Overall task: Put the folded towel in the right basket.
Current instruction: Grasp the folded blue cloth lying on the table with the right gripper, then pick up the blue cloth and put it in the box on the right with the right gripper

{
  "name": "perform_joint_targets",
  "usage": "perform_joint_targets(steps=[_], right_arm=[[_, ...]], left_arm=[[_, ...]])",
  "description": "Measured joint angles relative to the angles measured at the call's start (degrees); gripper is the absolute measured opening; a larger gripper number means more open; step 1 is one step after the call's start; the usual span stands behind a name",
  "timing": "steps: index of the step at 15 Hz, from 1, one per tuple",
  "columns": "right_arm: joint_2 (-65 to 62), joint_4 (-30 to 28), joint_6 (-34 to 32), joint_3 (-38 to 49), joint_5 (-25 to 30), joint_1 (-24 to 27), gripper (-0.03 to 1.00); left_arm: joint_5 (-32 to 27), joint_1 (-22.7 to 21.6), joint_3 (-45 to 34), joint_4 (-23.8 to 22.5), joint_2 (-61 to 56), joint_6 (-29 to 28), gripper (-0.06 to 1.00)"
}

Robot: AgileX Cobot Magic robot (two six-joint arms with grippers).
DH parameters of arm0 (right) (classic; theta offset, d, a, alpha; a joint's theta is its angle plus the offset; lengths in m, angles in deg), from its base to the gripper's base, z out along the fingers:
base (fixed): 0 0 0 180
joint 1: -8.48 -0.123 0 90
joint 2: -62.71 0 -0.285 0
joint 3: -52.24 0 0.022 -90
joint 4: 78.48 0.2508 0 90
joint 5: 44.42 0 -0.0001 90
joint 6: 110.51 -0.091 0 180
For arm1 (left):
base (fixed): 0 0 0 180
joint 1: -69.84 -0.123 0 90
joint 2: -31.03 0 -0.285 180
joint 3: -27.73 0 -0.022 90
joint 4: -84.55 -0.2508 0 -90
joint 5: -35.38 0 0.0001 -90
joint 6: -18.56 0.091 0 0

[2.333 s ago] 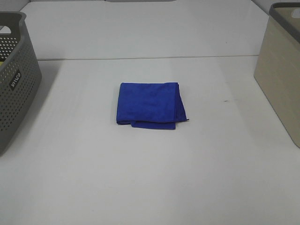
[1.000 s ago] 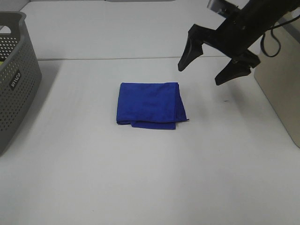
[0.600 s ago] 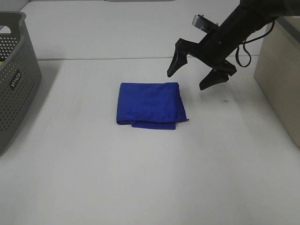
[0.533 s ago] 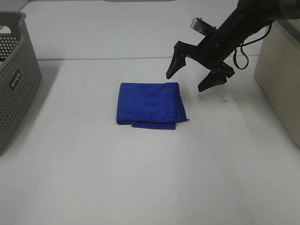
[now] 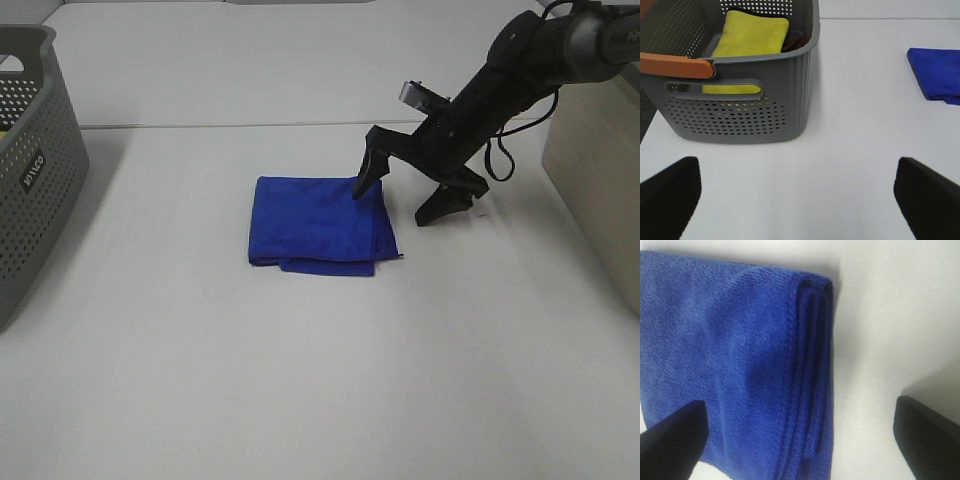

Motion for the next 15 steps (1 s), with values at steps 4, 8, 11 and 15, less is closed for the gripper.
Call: perform_joint_targets(steps=[4,8,11,15], right_arm=[[1.49,2.98,0.46,-0.97,0.06,-1.66,0.96],[3.38,7.85,2.64,-1.15,-4.64,-10.66,0.77],[4.58,8.14,2.75,-0.97,-9.05,-14.73,0.25],[4.76,8.19,2.75,-0.97,-9.8,-15.3,0.09]], left_arm=[[0.0,0.0,0.0,0.0,0.0,0.0,0.97],[0.0,0.0,0.0,0.0,0.0,0.0,0.97],[0.0,0.0,0.0,0.0,0.0,0.0,0.97],[0.0,0.0,0.0,0.0,0.0,0.0,0.97]])
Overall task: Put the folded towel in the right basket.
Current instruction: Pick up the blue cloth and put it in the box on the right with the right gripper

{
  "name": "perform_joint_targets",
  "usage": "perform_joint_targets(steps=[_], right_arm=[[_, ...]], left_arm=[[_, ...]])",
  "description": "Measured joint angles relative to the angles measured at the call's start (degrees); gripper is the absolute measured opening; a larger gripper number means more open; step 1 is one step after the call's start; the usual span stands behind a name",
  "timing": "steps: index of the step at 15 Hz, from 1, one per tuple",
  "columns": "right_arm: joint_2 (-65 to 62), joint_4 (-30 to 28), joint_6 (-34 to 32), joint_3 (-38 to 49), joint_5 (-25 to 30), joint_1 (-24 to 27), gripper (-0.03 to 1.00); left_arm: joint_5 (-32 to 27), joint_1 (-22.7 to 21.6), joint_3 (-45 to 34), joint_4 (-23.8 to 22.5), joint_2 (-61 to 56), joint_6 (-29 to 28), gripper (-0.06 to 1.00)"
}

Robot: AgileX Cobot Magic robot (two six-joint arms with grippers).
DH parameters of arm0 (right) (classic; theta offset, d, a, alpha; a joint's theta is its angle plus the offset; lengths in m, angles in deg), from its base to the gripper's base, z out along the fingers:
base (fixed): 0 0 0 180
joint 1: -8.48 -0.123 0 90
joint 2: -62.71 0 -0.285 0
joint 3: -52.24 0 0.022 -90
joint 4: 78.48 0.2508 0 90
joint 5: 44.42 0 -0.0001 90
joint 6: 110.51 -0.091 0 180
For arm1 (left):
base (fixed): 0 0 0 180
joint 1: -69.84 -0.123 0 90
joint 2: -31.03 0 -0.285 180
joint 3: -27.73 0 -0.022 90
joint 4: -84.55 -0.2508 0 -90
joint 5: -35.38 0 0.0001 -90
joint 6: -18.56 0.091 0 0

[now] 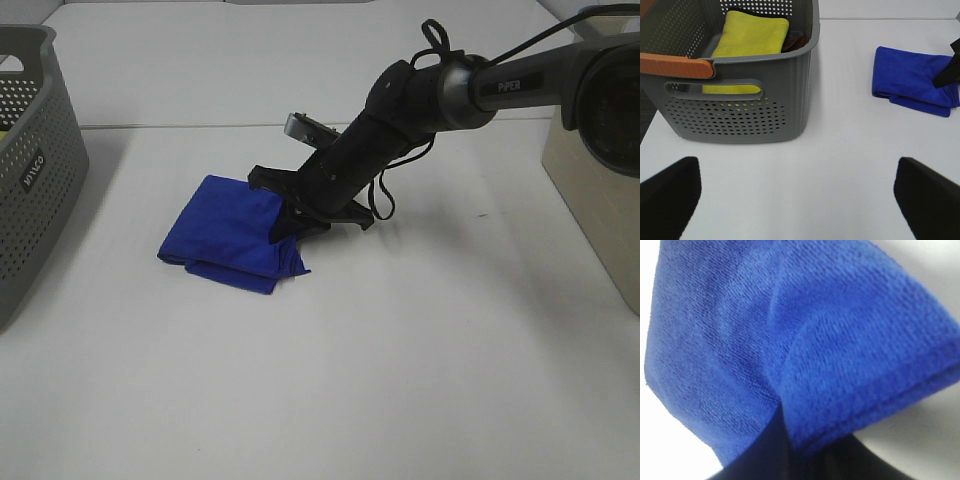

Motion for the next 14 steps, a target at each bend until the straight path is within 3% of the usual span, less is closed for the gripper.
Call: perform_joint_targets(steps=[3,7,8,10,11,14], right_arm=[[-0.06,-0.29,0.0,-0.86,1.49,0.0,0.09],[0.0,-3.09,0.0,-7.56,11.0,0.0,0.09],[-0.57,-3.5,0.0,-11.69,15.47,0.0,0.09],[-1.66,-4.35,0.0,-13.24,17.65,0.0,0.09],[-5.61,-5.79,0.0,-14.84,22.29,0.92,0.09],[-12.2,-6.36,-0.06,-14.95,25.84,5.67,0.09]], left_arm=[[0.0,0.0,0.0,0.0,0.0,0.0,0.97],[0.0,0.0,0.0,0.0,0.0,0.0,0.97],[0.0,0.0,0.0,0.0,0.0,0.0,0.97],[0.0,0.0,0.0,0.0,0.0,0.0,0.97],[0.0,0.0,0.0,0.0,0.0,0.0,0.97],[0.0,0.0,0.0,0.0,0.0,0.17,0.97]])
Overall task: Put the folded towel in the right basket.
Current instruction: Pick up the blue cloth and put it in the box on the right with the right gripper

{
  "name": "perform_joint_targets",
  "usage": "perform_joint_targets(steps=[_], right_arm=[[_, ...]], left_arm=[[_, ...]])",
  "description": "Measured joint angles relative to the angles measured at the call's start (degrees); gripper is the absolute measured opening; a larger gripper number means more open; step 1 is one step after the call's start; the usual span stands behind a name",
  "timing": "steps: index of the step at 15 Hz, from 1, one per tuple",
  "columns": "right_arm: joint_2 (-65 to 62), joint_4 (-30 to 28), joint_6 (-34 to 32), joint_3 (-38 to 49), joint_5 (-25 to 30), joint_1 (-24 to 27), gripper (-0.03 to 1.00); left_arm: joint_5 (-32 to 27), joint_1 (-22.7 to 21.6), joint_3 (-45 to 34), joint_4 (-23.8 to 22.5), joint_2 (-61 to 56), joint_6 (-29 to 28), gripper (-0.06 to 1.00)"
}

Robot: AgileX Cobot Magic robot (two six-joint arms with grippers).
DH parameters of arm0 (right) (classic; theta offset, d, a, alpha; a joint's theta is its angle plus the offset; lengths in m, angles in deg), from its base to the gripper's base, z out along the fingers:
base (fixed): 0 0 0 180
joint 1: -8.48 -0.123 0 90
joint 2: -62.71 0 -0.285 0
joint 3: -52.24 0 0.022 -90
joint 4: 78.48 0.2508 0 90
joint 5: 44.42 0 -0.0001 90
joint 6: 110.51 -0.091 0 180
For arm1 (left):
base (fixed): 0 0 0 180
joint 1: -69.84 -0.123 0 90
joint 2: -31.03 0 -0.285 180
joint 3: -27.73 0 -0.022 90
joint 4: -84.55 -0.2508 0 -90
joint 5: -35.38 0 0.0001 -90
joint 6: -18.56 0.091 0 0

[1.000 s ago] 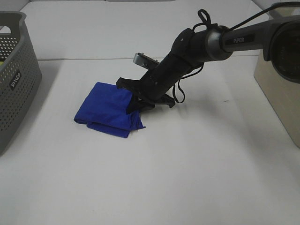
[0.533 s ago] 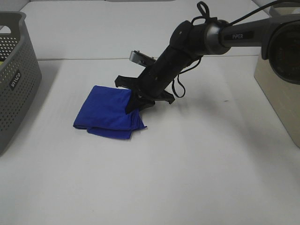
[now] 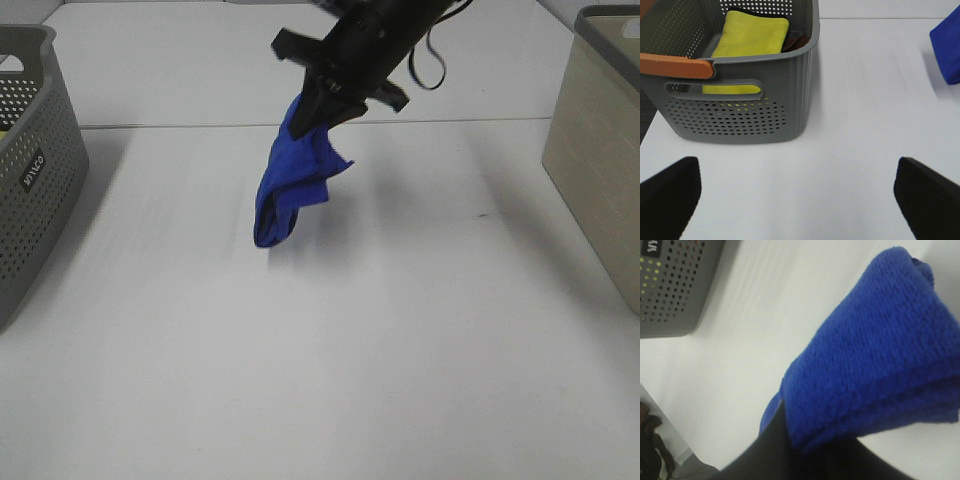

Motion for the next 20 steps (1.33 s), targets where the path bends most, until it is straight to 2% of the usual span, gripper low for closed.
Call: perform_joint_targets(steps=[3,9,15,16,20], right_arm=[[-6.59,-1.2,-0.4,0.0,1.38,7.85,0.09],[-18.74,-1.32,-1.32,0.0,1.78,29.97,0.09],[-19.82,-1.38,-1.32,0.0,1.89,46.12,0.09],[-19.82,-2.58,-1.32,0.0,1.89,50.19,0.09],[-19.65,-11.75,-1.32,0.34,1.95,52.25,0.09]], left_arm=[[0.0,0.0,0.0,0.0,0.0,0.17,0.97],[0.0,0.0,0.0,0.0,0.0,0.17,0.97],[0.0,0.0,0.0,0.0,0.0,0.17,0.97],[0.0,0.0,0.0,0.0,0.0,0.17,0.97],[0.0,0.0,0.0,0.0,0.0,0.23,0.97]])
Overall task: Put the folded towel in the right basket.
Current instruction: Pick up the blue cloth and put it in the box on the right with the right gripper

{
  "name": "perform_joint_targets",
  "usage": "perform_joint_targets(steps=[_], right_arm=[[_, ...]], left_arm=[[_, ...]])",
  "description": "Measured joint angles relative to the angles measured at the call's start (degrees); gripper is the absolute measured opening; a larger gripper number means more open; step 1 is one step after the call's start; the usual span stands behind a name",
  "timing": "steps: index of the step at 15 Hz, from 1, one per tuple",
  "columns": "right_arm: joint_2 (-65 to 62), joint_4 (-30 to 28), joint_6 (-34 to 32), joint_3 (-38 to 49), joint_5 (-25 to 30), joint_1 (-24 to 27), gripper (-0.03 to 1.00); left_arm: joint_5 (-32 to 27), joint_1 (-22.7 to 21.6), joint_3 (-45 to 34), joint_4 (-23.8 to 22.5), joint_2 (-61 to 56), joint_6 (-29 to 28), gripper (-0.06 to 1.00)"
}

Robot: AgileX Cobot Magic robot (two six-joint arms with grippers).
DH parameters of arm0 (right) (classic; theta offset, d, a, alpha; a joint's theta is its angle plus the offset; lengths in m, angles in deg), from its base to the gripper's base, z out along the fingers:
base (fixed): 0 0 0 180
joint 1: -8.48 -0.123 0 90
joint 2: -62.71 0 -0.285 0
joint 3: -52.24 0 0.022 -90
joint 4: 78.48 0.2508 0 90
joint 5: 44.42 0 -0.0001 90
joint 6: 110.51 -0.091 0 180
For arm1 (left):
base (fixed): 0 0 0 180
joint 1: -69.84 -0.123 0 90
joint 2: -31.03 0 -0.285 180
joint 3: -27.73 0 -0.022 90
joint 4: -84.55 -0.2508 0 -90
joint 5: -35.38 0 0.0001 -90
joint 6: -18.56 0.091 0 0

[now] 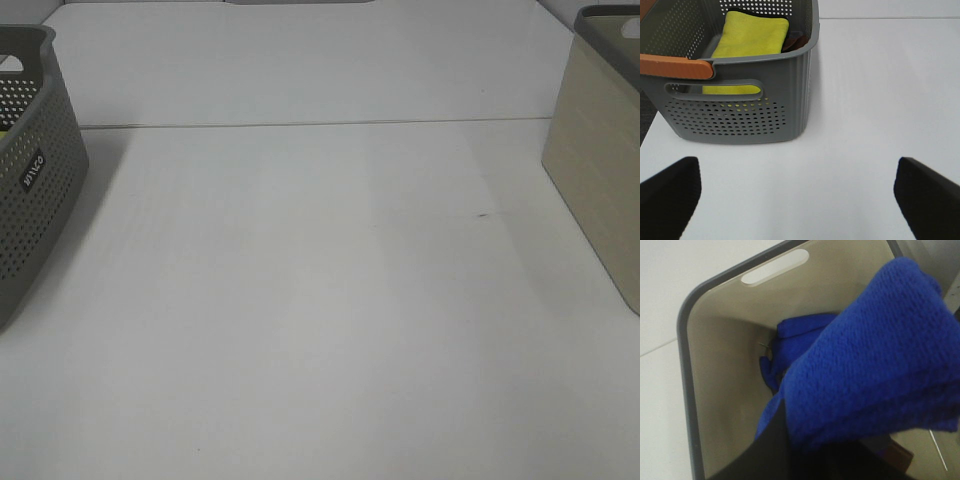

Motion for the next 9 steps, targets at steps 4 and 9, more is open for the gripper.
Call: perform_joint_targets(steps=[4,9], right_arm=[[0.06,-0.8,0.11,5.61,0.17,-0.06,0.09],[0.52,-1.2,0.52,8.37,0.29,-0.23,0.09]], left_arm=[[0.0,0.0,0.0,0.0,0.0,0.0,0.97],[0.0,0.0,0.0,0.0,0.0,0.0,0.97]])
